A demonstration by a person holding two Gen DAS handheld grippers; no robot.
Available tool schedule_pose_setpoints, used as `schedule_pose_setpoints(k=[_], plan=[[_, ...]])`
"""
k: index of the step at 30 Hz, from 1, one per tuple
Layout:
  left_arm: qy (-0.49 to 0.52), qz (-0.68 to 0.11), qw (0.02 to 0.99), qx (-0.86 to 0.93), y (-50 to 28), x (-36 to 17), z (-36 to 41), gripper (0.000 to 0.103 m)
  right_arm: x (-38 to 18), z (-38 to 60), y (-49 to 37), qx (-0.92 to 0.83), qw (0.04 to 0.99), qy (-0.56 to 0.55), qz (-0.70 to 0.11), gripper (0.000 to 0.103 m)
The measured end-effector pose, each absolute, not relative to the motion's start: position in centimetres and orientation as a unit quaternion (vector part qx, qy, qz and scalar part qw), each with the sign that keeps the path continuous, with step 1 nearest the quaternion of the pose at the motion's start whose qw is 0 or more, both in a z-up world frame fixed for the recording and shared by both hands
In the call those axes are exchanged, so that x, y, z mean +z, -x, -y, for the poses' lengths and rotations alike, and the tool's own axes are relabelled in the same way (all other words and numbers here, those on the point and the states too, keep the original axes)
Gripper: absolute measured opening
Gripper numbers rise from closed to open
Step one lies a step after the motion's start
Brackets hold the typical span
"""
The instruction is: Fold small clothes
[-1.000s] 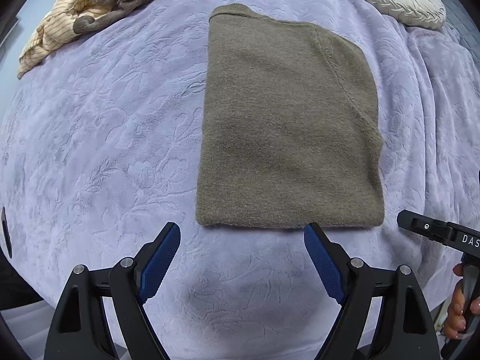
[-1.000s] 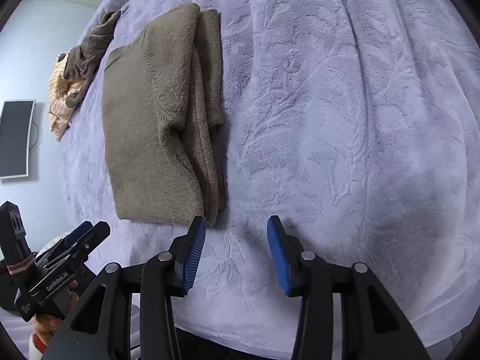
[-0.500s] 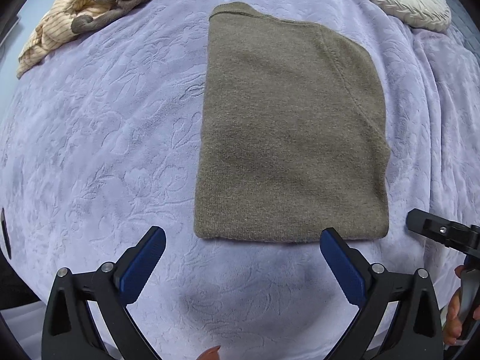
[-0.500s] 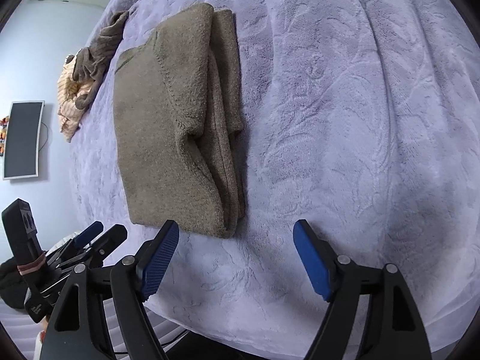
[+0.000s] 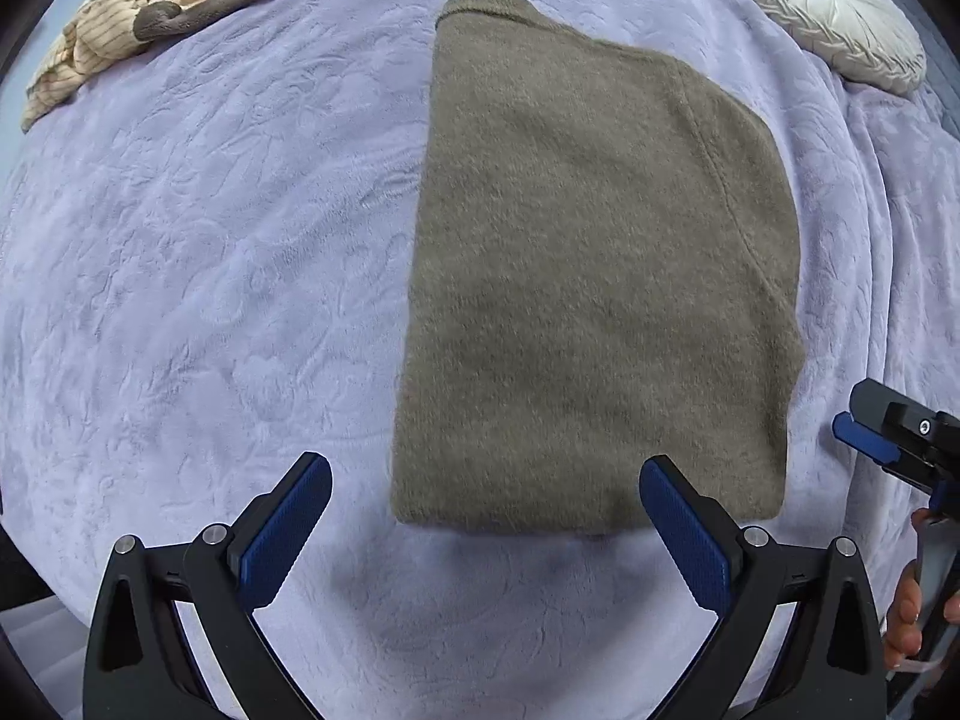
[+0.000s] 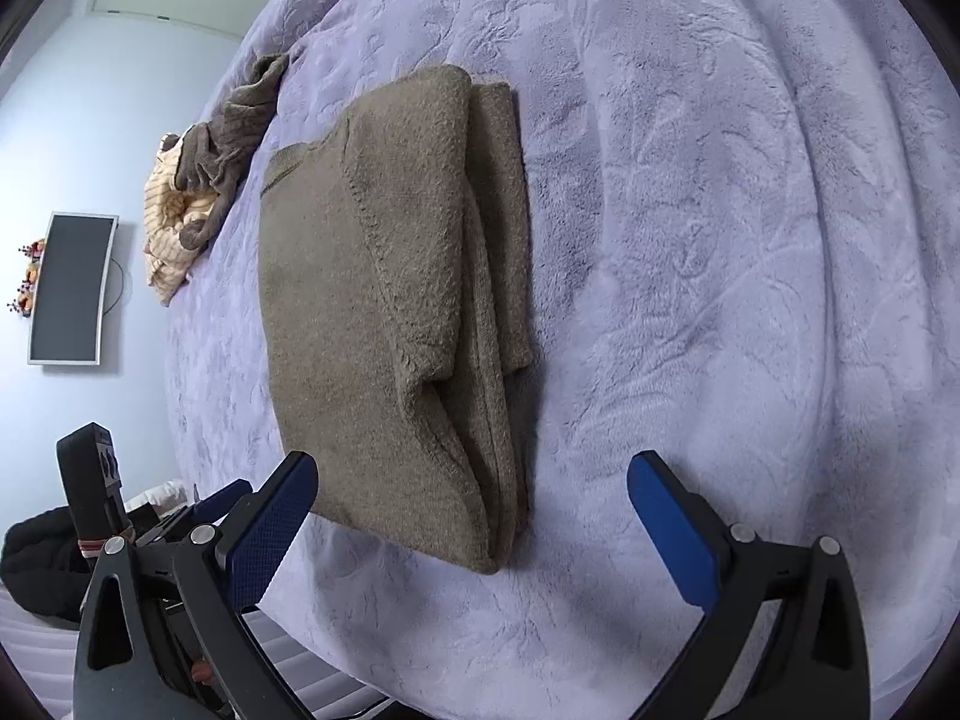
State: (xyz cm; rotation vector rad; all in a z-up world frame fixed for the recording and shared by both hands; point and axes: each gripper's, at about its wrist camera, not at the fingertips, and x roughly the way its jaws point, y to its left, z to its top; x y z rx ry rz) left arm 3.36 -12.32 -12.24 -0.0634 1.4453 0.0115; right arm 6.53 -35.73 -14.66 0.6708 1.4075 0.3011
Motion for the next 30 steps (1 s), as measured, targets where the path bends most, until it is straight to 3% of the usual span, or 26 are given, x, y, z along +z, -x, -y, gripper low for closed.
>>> schedule_pose_setpoints(k=[11, 12, 14, 18, 20, 25, 30], plan=[[0.065, -0.62, 0.782, 0.016, -10.5, -12.3, 8.5, 0.103, -14.7, 36.8, -10.8, 0.124, 0.721, -0.297, -0.614, 0.099], [0.076, -0.617, 0.783, 0.018, -11.3, -12.6, 8.3, 0.103, -14.7, 36.8, -11.3, 0.124, 0.724, -0.299, -0.609, 0.095], [0.088, -0.615, 0.784, 0.02, -12.3, -13.1, 8.3, 0.103, -14.8, 36.7, -12.3, 0.125, 0.727, -0.301, -0.605, 0.071], [0.076, -0.618, 0.782, 0.027, -13.1, -14.3, 9.0, 0.103, -16.1, 36.1, -14.4, 0.127, 0.718, -0.312, -0.61, 0.052], [0.074, -0.62, 0.781, 0.029, -13.0, -14.7, 8.8, 0.103, -17.1, 35.6, -15.3, 0.131, 0.705, -0.321, -0.619, 0.016], [0.08, -0.629, 0.773, 0.024, -12.7, -15.8, 8.8, 0.103, -15.1, 34.6, -15.1, 0.162, 0.741, -0.271, -0.593, 0.014], [0.067, -0.632, 0.772, 0.021, -12.6, -16.1, 10.0, 0.103, -18.3, 36.9, -14.5, 0.091, 0.72, -0.266, -0.634, 0.008]])
